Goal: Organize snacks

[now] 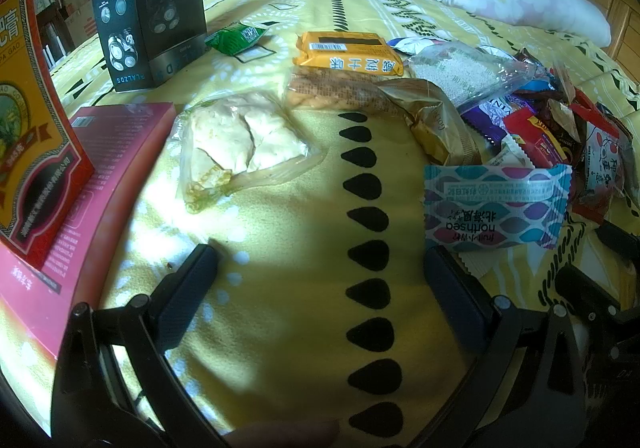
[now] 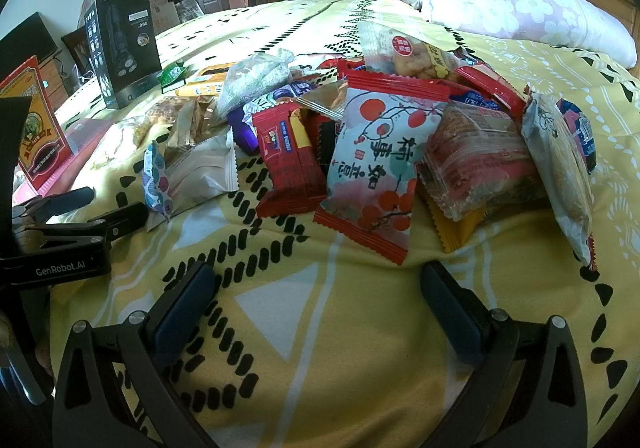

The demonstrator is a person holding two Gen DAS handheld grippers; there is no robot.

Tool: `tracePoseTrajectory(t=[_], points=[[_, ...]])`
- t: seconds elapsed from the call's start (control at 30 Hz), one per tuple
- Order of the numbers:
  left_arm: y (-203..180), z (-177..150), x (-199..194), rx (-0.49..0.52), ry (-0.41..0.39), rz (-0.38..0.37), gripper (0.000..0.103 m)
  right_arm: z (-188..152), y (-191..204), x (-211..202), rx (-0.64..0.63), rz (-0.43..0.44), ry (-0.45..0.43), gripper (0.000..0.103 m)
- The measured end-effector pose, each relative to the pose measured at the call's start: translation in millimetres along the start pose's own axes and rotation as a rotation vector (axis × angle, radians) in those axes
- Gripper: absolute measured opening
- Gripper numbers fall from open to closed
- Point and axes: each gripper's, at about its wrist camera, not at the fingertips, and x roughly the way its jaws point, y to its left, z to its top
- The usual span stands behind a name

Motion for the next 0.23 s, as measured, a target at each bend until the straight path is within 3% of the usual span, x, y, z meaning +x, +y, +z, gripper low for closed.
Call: tracePoseTrajectory(t=[0.23], points=[[-0.2, -0.4, 0.2, 0.000, -0.001, 0.000, 0.103, 0.0, 0.0, 0.1, 0.000, 0.000, 0.000, 0.103]])
